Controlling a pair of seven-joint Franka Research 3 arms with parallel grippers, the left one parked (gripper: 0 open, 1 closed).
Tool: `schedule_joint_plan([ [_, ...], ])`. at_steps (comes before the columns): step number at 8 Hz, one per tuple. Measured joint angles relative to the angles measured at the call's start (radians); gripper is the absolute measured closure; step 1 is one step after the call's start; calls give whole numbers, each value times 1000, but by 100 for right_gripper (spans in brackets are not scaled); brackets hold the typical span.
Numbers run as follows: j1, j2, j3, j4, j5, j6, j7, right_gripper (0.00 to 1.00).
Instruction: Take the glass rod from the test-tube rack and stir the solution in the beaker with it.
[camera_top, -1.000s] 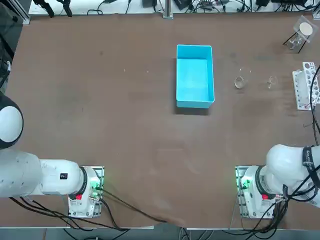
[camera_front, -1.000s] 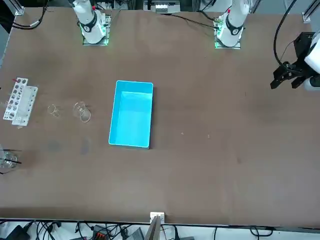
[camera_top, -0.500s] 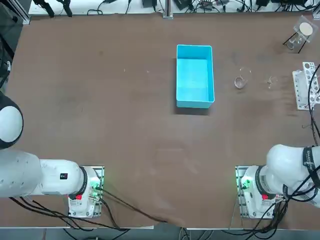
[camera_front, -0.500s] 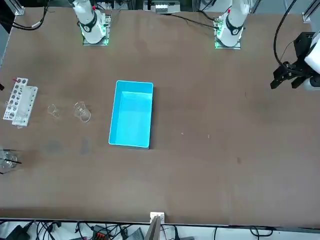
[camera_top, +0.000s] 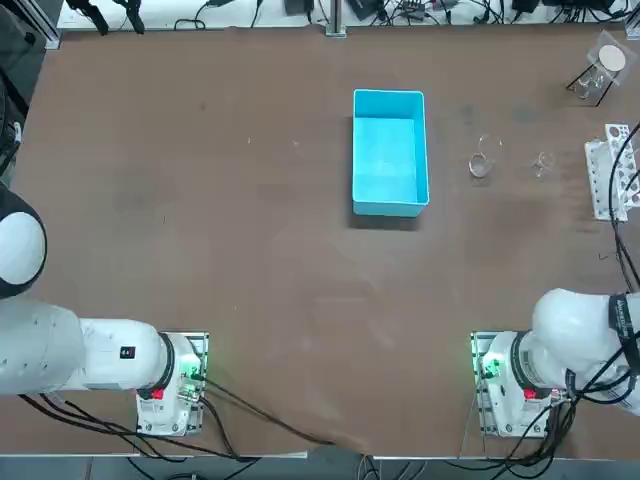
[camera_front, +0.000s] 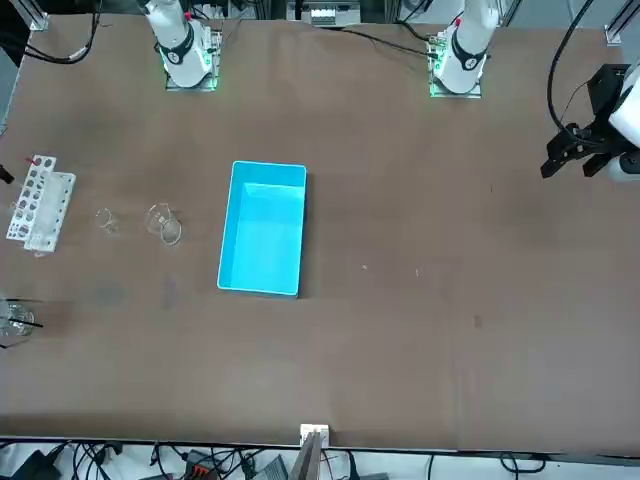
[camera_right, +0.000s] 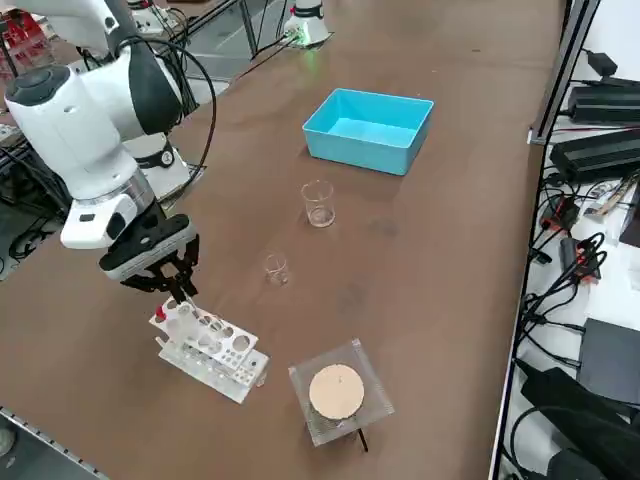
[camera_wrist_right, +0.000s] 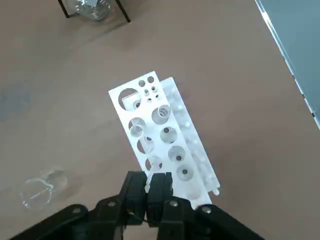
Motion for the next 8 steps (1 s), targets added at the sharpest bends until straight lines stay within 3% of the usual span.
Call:
schedule_joint_plan([
  [8,-14,3,0,-66,16,73,-25,95],
])
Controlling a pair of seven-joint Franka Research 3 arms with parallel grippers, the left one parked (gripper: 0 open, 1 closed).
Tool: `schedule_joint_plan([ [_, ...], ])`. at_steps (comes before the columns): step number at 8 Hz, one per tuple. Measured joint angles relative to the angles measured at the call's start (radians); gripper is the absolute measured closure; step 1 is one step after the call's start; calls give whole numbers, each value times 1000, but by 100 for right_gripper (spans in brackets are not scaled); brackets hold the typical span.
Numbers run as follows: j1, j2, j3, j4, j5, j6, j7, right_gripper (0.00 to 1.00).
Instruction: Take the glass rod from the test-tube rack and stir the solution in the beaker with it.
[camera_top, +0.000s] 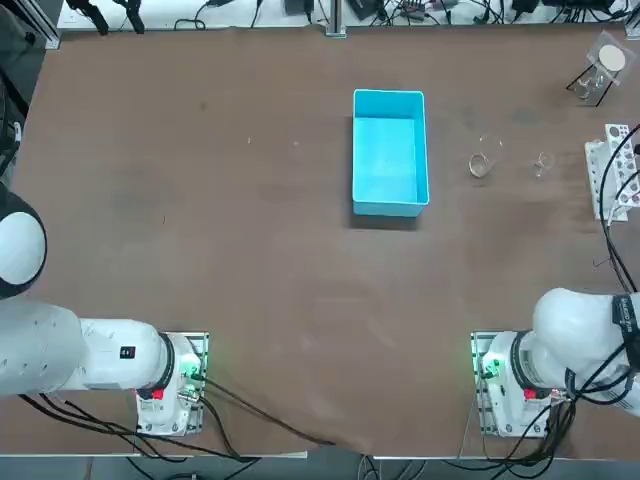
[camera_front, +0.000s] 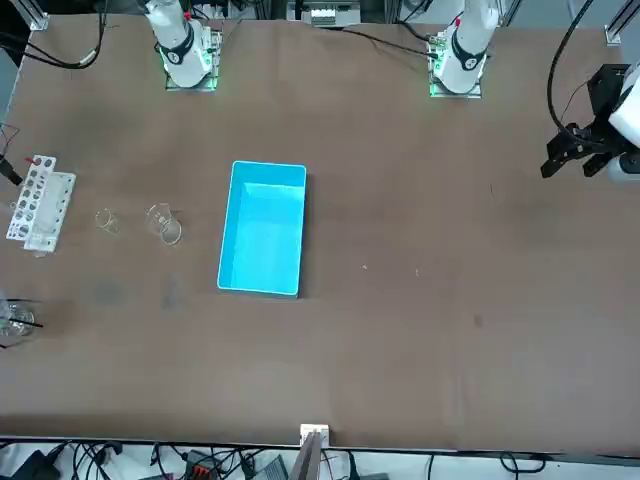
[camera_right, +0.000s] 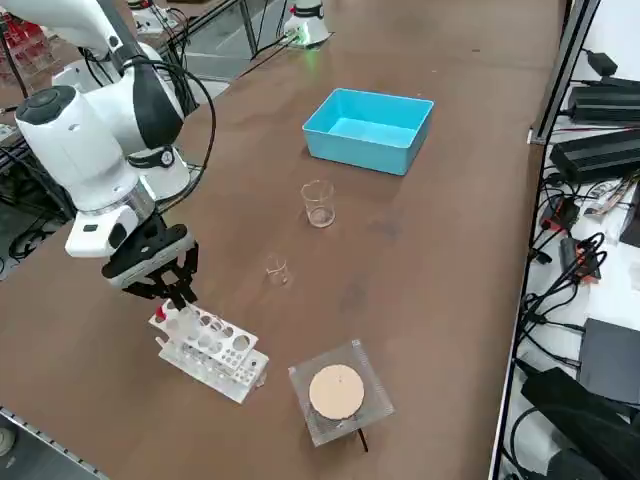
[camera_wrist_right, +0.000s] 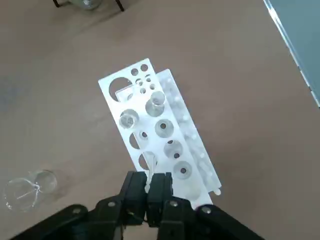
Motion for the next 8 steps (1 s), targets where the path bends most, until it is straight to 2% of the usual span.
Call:
schedule_joint_plan([
  [8,1,56,14,-10,22,62,-8,93],
])
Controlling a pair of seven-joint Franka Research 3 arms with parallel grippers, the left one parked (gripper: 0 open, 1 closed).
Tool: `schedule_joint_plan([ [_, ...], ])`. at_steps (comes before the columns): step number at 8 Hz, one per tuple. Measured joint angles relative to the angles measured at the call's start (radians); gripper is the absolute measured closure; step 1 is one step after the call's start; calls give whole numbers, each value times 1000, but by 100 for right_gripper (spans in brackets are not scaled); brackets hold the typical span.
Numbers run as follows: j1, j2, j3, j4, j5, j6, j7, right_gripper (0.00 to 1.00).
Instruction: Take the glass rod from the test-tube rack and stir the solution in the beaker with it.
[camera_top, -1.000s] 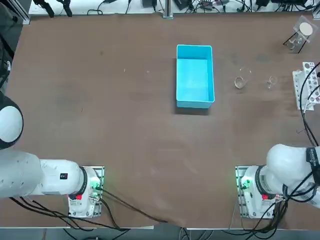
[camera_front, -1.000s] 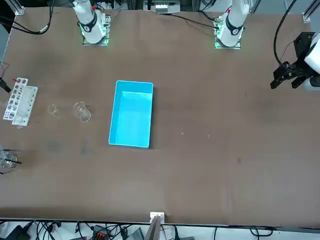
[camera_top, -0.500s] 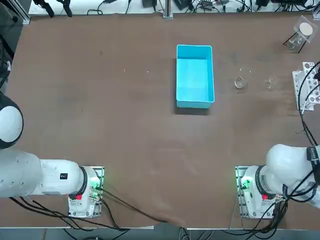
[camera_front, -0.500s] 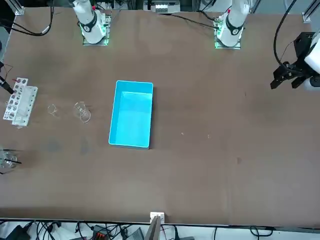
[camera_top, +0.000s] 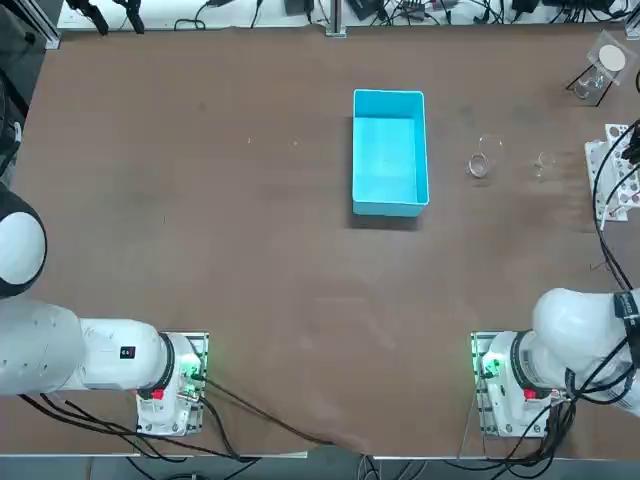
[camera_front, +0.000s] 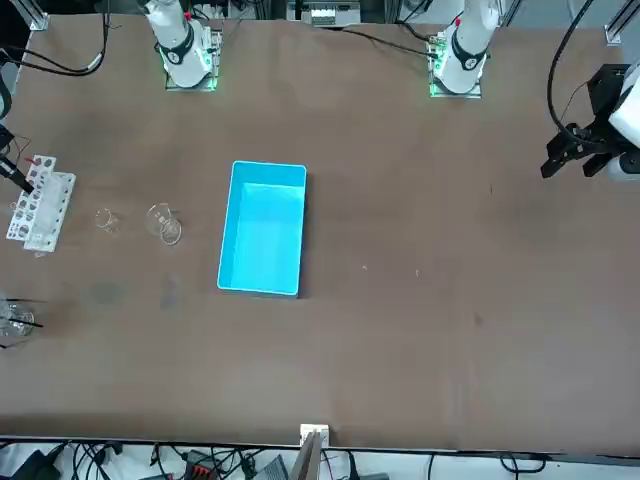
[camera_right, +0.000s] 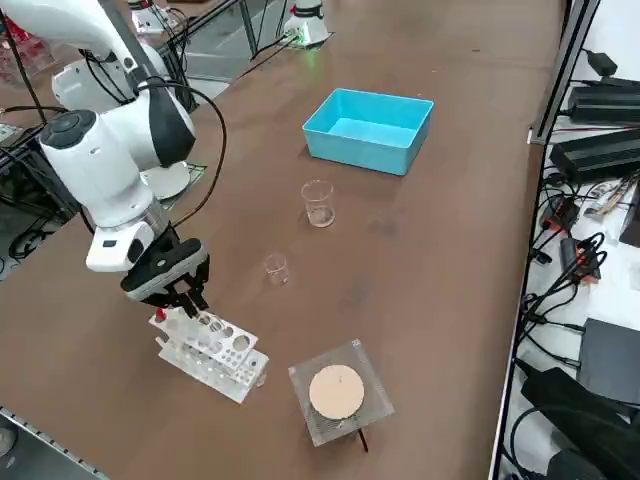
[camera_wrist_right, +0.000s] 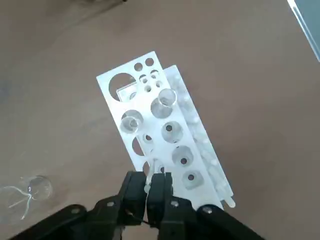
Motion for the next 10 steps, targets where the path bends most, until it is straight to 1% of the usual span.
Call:
schedule_joint_plan([
  [1,0,0,1,0,0,1,0,80],
  [2,1,0,1,0,0,2,-2,59],
  [3,2,-1,2,0,0,2,-4,42],
  [4,4,-5,3,2,0,3,-5,21],
  [5,10,-17,4,9,0,-15,-12,4],
  [6,28,-47,7,30,0,-84,-15,0],
  [7,50,-81,8,72,0,-200,-15,0],
  [9,101,-125,11,237,0,-497,-19,0],
  [10,141,-127,13,320,0,-591,-19,0],
])
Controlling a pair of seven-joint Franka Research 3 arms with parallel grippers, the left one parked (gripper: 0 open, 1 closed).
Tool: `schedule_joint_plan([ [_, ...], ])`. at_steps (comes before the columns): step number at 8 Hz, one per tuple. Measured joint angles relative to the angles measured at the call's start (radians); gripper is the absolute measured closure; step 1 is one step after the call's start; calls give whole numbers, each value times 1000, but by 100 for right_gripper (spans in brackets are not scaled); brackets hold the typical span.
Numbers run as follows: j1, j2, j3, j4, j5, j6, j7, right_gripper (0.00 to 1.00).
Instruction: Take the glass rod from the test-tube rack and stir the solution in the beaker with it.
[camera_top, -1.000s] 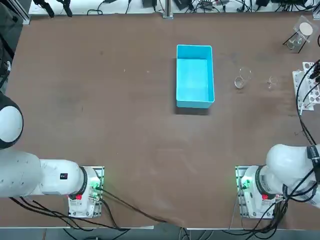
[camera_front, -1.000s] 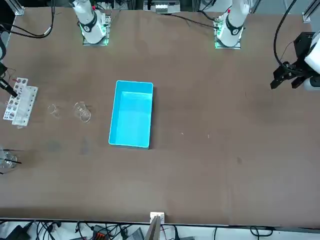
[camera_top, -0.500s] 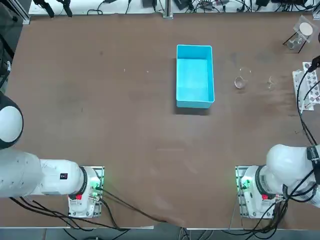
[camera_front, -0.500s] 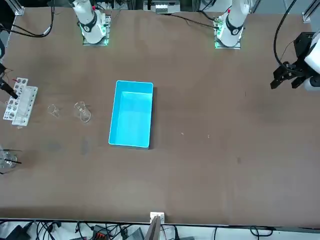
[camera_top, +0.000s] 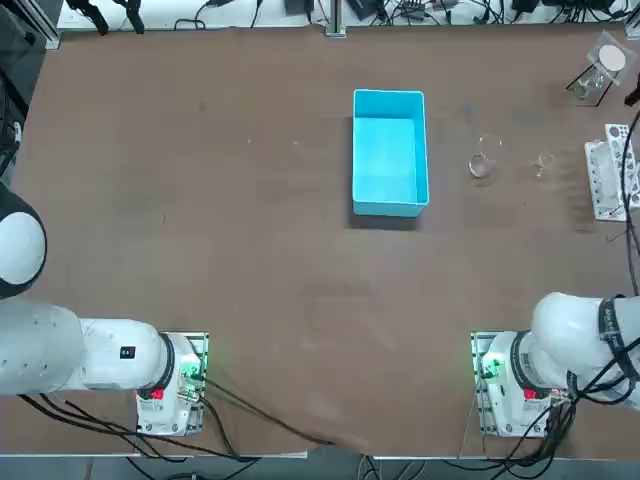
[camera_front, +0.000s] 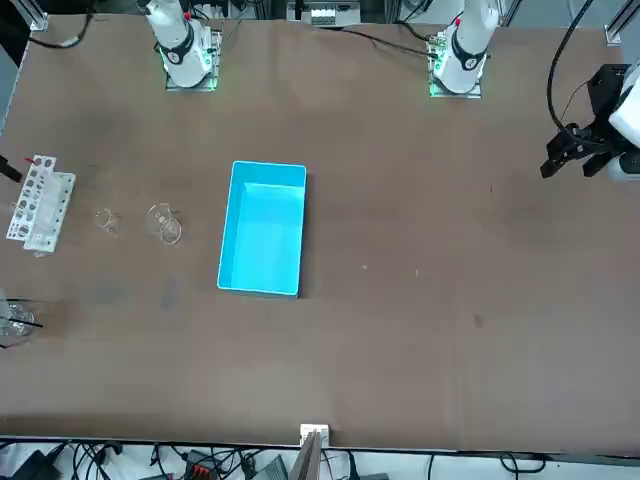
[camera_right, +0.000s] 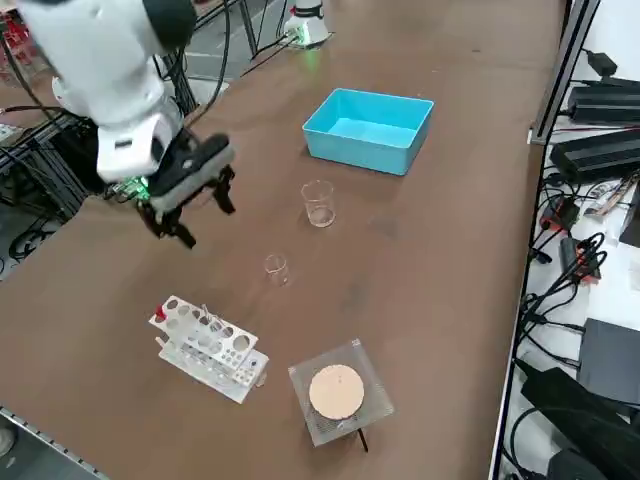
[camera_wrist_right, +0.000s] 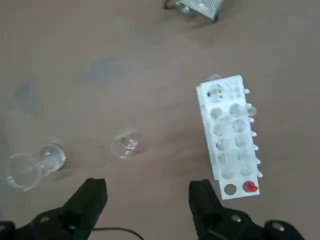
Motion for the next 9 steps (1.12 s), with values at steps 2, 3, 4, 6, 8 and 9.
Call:
schedule_joint_plan([
  [2,80,8,3,113,-1,-117,0,0],
  [3,130,13,5,170,-14,-207,-1,0],
  [4,190,21,6,233,-41,-306,-1,0],
  [6,339,38,7,321,-119,-415,40,0],
  [8,421,39,35,333,-146,-424,194,0],
  [9,388,35,115,324,-146,-402,255,0],
])
